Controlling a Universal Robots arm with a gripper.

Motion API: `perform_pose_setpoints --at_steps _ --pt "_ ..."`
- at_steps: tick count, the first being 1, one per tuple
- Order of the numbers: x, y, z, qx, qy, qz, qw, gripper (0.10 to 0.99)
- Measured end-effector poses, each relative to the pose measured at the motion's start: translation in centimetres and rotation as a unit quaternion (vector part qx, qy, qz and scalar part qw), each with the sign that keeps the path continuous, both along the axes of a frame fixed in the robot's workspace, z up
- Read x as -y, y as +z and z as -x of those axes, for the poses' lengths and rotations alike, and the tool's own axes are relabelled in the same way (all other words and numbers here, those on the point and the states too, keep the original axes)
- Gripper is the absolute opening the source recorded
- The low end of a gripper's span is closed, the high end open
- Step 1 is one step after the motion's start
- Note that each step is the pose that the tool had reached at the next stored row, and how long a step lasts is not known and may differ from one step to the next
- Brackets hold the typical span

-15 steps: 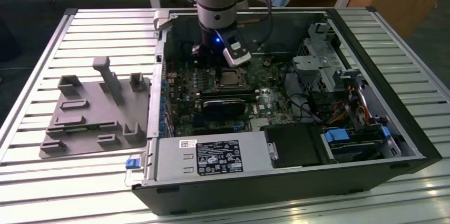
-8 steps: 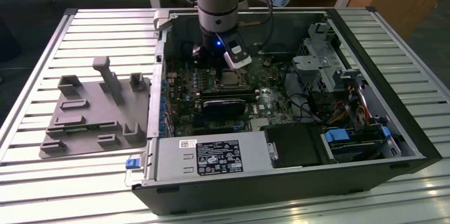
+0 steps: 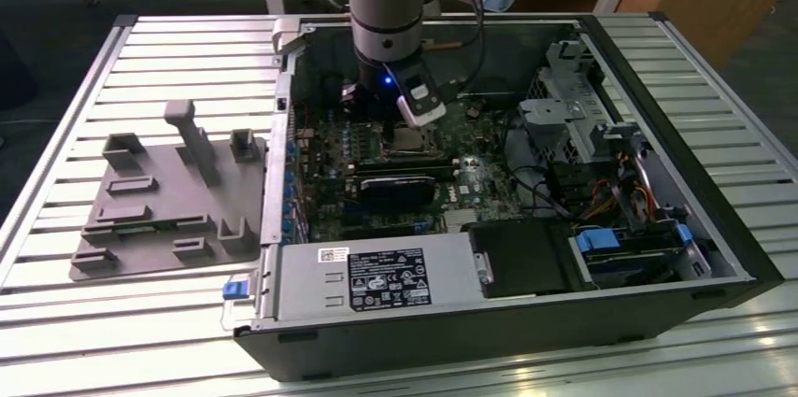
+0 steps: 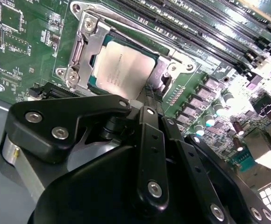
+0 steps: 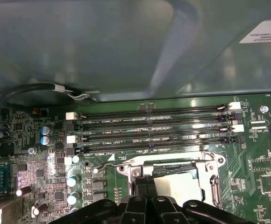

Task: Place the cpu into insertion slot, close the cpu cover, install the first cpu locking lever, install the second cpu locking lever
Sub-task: 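Close the cpu cover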

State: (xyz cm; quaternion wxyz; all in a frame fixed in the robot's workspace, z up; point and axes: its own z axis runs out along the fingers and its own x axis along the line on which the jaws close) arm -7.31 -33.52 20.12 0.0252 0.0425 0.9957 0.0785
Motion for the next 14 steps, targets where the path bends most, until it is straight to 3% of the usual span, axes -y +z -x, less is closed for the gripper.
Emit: perform_pose_setpoints --at_steps 14 --pt "0.05 0.02 -0.42 0.0001 0.0 -0.0036 1.0 0.102"
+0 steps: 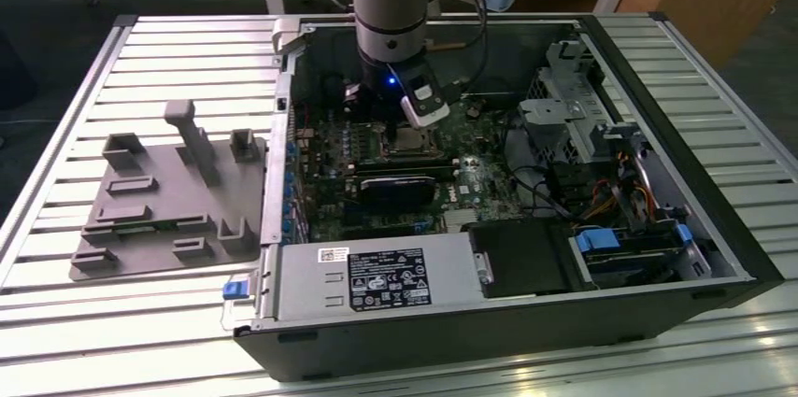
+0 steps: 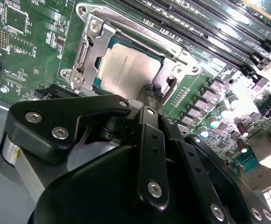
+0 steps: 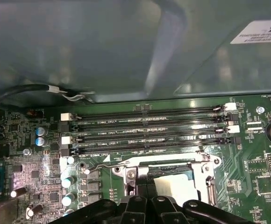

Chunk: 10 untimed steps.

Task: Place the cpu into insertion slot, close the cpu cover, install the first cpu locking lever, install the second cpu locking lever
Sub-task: 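Close the cpu cover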

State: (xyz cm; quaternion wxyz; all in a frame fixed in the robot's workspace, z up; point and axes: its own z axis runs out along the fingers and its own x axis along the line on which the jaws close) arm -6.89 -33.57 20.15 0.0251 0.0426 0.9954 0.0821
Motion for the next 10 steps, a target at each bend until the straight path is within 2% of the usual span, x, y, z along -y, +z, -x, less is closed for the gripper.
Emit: perform_pose_setpoints --at_steps 4,6,10 --pt "0.01 0.28 0.0 0.0 0.0 -0.0036 1.0 0.102" --pt "0.05 0.28 0.0 0.0 0.0 -0.0077 1.0 0.102" --pt "0.41 0.28 0.04 -0.0001 0.0 -0.0119 0.9999 0.102"
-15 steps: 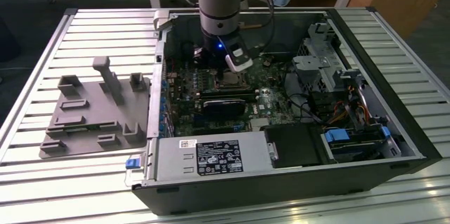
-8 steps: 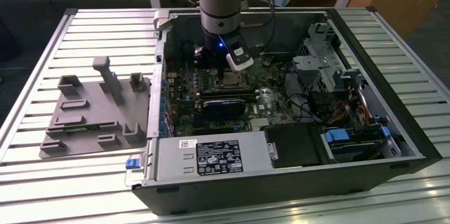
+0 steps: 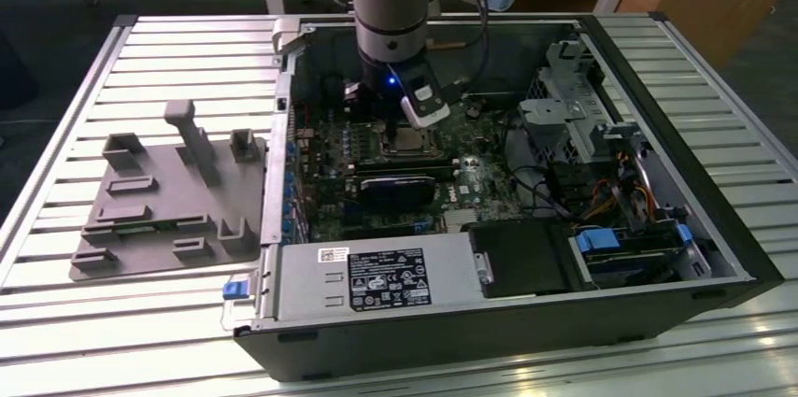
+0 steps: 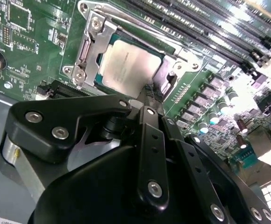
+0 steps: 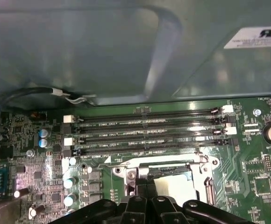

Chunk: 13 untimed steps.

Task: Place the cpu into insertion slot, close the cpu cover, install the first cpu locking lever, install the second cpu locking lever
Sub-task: 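Close the cpu cover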

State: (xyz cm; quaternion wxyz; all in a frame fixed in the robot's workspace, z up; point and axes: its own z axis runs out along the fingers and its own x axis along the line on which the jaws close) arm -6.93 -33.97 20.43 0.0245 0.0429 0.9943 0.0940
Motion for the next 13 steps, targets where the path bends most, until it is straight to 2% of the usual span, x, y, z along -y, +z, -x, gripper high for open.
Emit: perform_pose_setpoints --at_steps 5,13 --pt "0.36 -0.03 0.08 0.0 0.0 -0.0045 1.0 0.102" --pt "0.42 -0.34 0.16 0.0 0.0 -0.007 1.0 0.102"
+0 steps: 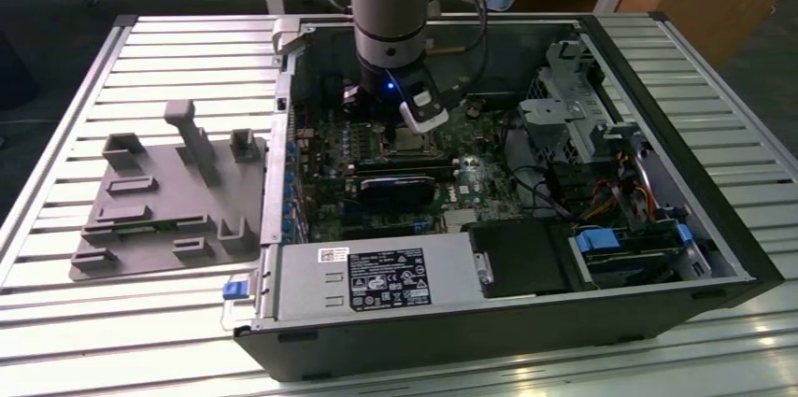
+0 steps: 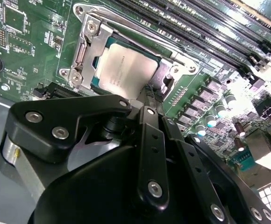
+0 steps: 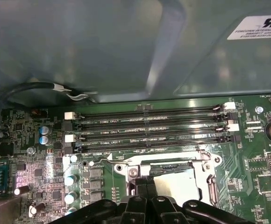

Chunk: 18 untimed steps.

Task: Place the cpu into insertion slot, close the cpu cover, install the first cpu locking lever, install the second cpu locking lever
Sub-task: 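Close the cpu cover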

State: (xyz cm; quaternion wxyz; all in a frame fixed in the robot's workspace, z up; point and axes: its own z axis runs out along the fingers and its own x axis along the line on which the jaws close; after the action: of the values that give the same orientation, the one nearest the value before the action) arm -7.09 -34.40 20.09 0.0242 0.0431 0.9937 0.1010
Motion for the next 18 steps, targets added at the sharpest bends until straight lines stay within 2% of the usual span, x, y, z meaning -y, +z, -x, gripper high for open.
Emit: perform_pose_setpoints --at_steps 18 --pt "0.0 -0.3 0.22 0.0 0.0 -0.0026 1.0 0.102"
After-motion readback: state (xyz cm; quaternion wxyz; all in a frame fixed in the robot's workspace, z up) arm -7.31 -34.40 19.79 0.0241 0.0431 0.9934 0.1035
